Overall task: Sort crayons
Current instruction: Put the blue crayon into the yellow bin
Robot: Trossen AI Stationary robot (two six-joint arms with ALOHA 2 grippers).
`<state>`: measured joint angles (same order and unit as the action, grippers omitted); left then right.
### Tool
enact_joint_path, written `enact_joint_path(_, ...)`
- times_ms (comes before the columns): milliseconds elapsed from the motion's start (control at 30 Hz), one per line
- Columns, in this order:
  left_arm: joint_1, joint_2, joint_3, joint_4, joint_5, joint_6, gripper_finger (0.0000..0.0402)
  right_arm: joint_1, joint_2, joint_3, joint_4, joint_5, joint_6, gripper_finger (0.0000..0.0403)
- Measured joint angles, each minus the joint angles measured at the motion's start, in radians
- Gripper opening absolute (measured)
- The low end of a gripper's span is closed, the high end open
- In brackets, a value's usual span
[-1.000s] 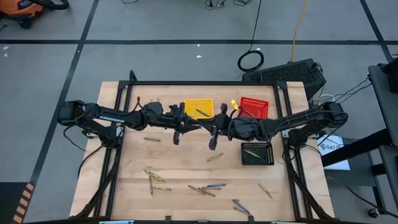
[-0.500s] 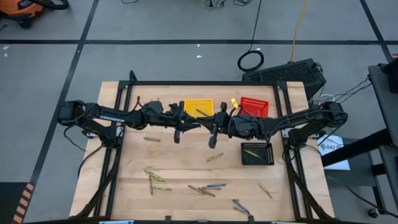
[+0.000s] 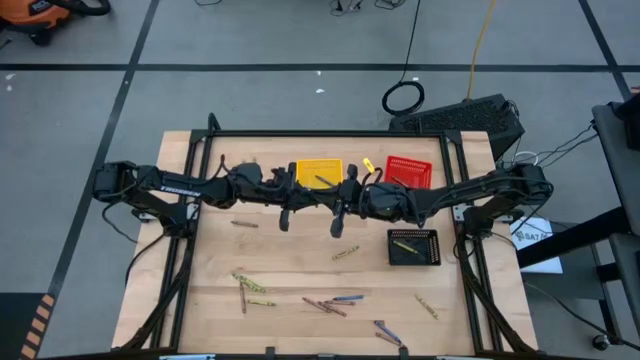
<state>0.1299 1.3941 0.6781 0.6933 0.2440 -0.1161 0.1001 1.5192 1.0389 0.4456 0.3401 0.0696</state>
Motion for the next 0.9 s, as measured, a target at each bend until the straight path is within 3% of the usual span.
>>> enact_joint_path(233,0.0,0.0,0.0,-0.027,0.0,0.019,0.0013,0.001,0.0,0.0,-0.015,-0.001,-0.002,0.0006)
enact_joint_path(533,0.015,0.0,0.0,-0.08,-0.001,0.079,0.0013,0.002,0.0,0.0,-0.017,0.003,-0.007,0.0059)
enact_joint_path(900,0.159,0.0,0.0,-0.279,-0.017,0.114,0.0013,0.038,-0.072,0.0,-0.163,-0.008,0.02,0.0101)
